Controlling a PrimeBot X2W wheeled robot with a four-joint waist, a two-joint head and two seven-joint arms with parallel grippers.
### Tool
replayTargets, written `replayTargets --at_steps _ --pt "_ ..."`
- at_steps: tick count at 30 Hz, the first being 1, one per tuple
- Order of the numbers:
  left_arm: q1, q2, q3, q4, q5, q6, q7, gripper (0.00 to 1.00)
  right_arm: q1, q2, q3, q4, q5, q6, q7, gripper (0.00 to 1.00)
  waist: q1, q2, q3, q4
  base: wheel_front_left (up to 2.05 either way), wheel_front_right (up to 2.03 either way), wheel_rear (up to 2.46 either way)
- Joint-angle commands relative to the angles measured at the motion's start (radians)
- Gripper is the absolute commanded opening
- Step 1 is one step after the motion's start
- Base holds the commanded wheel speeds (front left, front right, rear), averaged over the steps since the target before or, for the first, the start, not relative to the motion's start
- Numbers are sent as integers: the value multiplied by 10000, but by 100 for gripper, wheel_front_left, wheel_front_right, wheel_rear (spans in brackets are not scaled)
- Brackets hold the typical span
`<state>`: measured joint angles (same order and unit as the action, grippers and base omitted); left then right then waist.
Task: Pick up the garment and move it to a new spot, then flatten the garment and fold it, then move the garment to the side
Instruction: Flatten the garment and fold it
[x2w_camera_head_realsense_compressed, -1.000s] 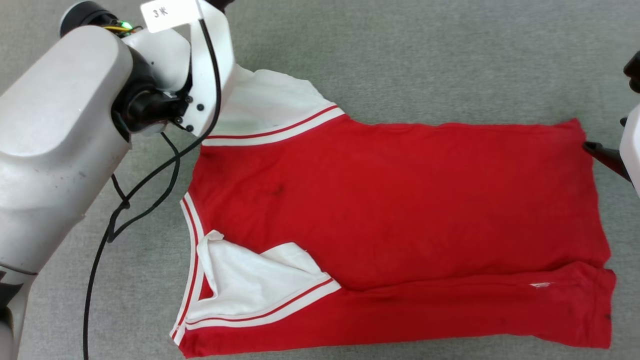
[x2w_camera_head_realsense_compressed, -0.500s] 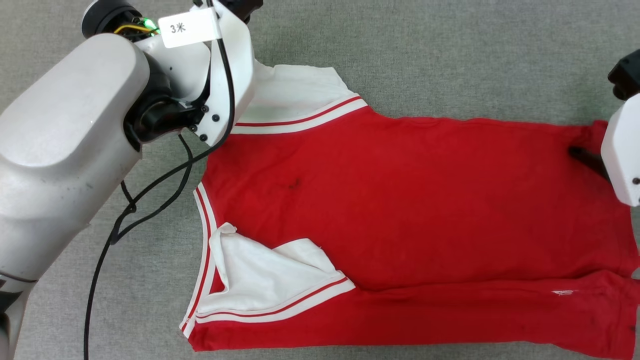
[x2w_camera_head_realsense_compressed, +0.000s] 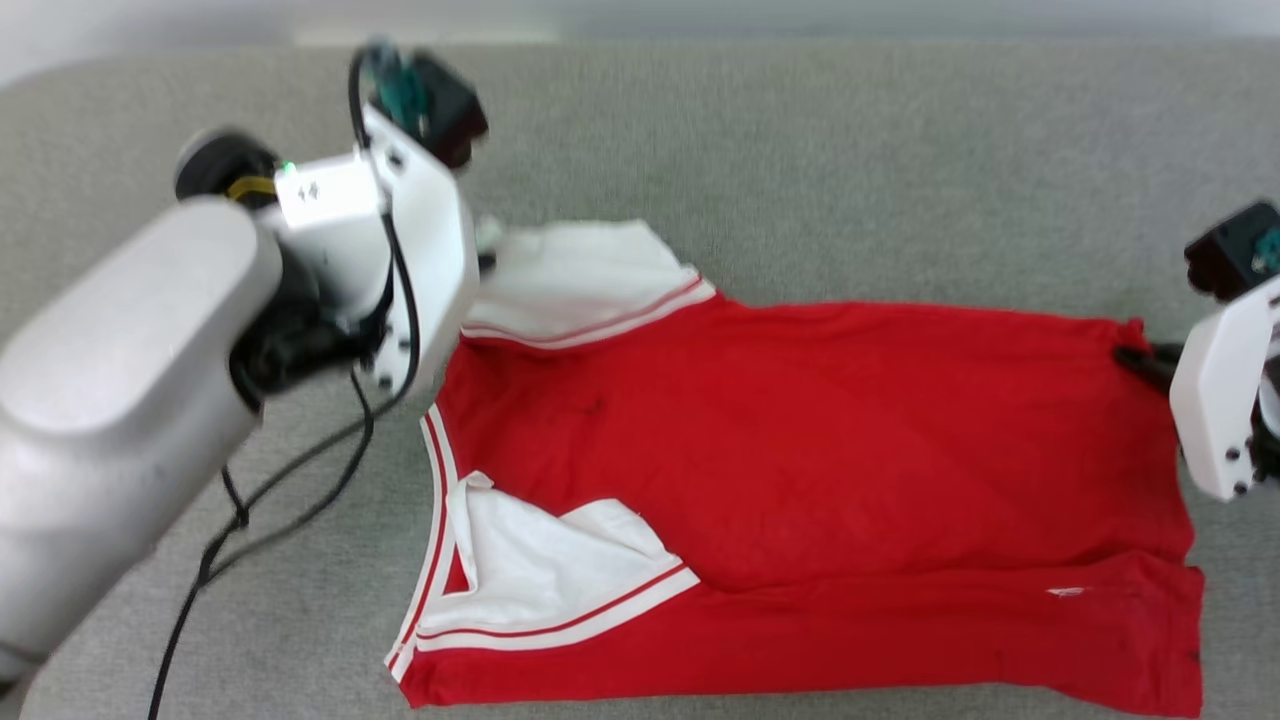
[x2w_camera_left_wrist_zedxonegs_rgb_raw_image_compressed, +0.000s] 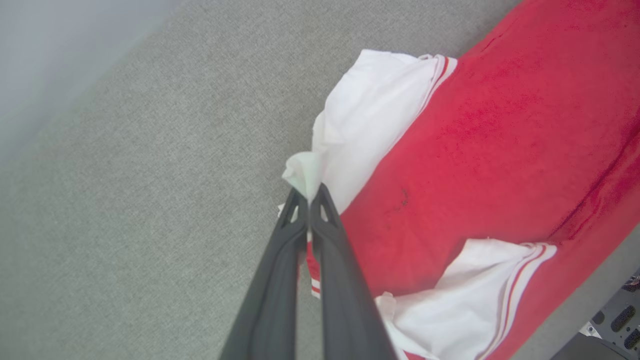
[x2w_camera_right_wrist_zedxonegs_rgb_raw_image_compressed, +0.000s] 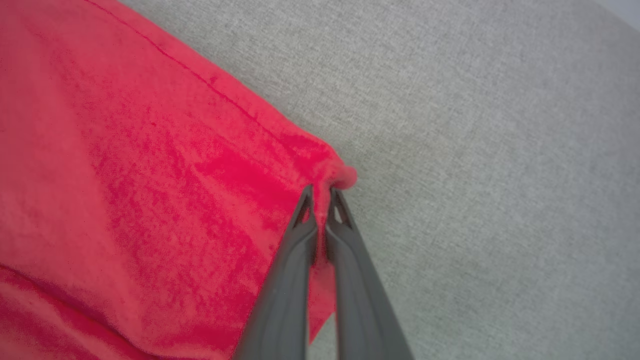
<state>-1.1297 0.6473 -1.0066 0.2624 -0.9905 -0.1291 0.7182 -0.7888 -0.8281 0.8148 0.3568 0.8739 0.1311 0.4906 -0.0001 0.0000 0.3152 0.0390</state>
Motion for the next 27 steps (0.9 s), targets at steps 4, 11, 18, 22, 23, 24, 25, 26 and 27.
replayTargets --at_steps 4,11,18,22,23,24,25,26,27 --pt "1144 554 -176 -638 -195 109 -317 0 797 -180 168 -222 240 -7 -642 0 1 0 -1033 -33 0 0 0" --pt "3013 1269 -519 -1565 -585 652 -704 0 2272 -332 329 -573 424 -7 -1257 0 1 0 -1836 -41 0 0 0" --pt "4495 1577 -766 -1917 -977 1099 -1176 0 3506 -343 211 -715 526 -7 -1650 0 1 0 -2075 -124 0 0 0" --pt "5464 1675 -935 -1755 -1190 1332 -1681 0 4137 -208 90 -636 398 -7 -1734 0 1 0 -2038 -279 0 0 0" --pt "5464 1675 -935 -1755 -1190 1332 -1681 0 4137 -208 90 -636 398 -7 -1734 0 1 0 -2038 -279 0 0 0" --pt "5722 1638 -982 -1558 -1226 1374 -1864 0 4291 -58 35 -566 355 -7 -1714 0 1 0 -1990 -323 0 0 0" --pt "5798 1626 -1008 -1456 -1164 1376 -1974 0 4339 6 16 -537 305 -7 -1692 0 1 0 -1976 -349 0 0 0" --pt "5864 1606 -1003 -1350 -1084 1398 -2121 0 4386 68 -45 -484 308 -7 -1677 0 1 0 -1962 -366 0 0 0" --pt "5910 1574 -990 -1269 -1059 1442 -2247 0 4420 134 -127 -425 311 -7 -1693 27 1 0 -1957 -376 0 0 0"
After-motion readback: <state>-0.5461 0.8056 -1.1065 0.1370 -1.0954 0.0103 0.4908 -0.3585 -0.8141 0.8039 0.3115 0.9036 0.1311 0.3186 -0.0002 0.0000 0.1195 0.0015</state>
